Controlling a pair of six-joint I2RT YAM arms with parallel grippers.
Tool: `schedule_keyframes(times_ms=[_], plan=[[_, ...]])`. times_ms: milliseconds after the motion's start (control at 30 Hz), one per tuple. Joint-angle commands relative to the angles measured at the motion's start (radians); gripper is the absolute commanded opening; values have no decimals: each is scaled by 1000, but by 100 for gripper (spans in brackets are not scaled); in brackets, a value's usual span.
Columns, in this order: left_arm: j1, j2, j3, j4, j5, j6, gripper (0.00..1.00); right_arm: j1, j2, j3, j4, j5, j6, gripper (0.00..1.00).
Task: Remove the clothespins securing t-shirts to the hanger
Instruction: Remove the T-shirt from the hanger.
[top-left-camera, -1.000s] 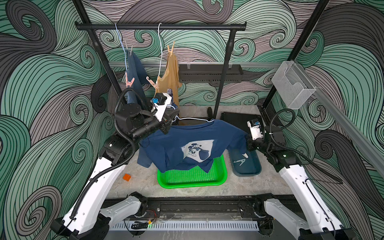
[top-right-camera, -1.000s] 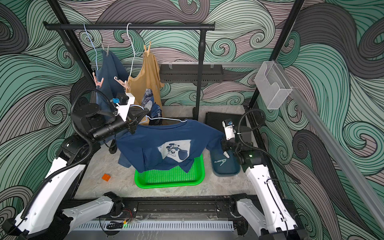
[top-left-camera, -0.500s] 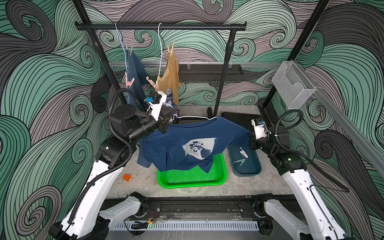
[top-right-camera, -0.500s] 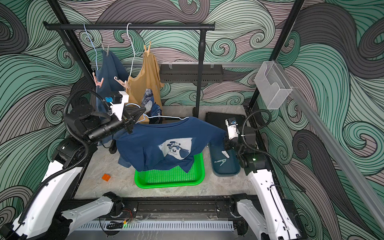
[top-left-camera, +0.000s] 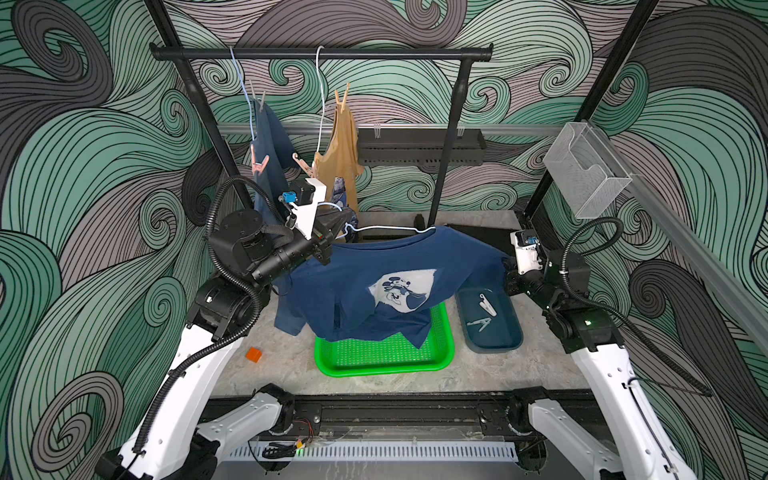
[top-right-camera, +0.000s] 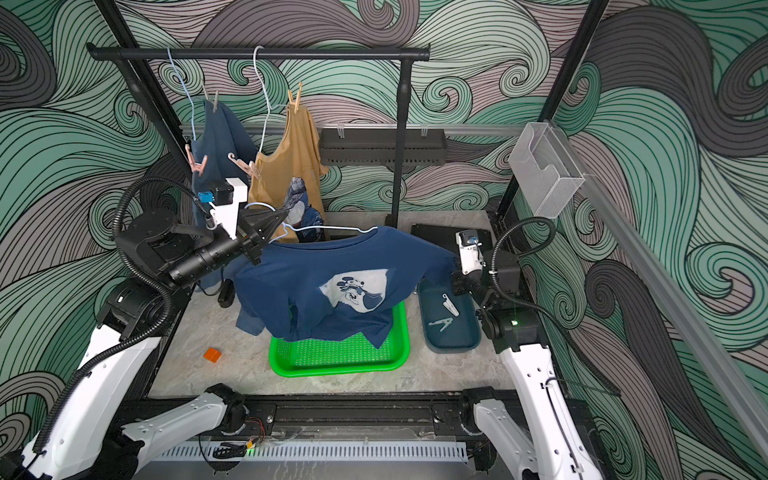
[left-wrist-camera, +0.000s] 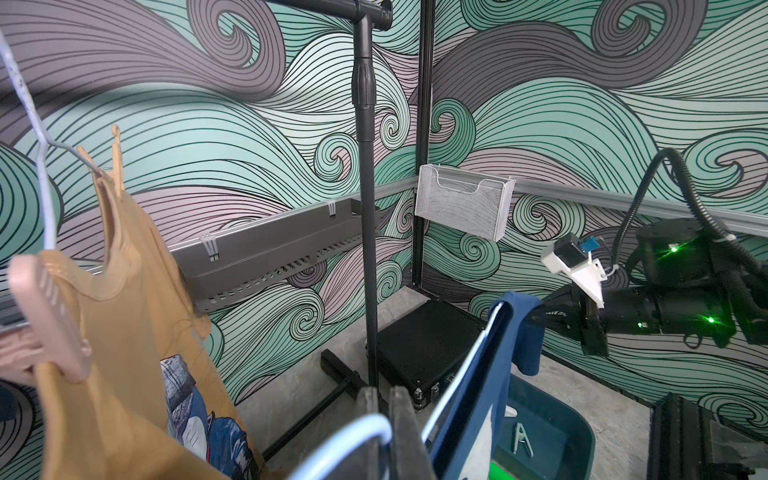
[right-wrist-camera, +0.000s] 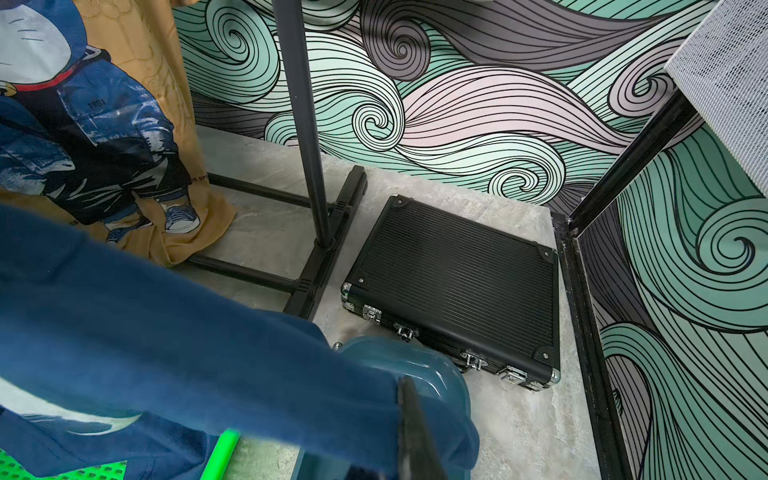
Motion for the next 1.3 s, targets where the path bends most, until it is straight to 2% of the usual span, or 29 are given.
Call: schedule_keyframes(times_ms=[0,367,733,933,1100,1267], plan=[[19,-33,28,56,-25,-7,0,-12,-17,-28,-14,56,7,0],[36,-41,27,64,-10,-24,0,-13,-13,-71,20,13,28,0],[73,-53,47,33,-6,-8,0,-16,-31,-83,32,32,17,0],[80,-39,28,111,73,-113,0,-13,-60,-117,44,-19,55,0],[86,-46,37,115,31,-91,0,-16,-67,-115,32,7,11,0],[89,-22,54,125,87,-134,0,-9,-61,-32,29,-95,64,0]])
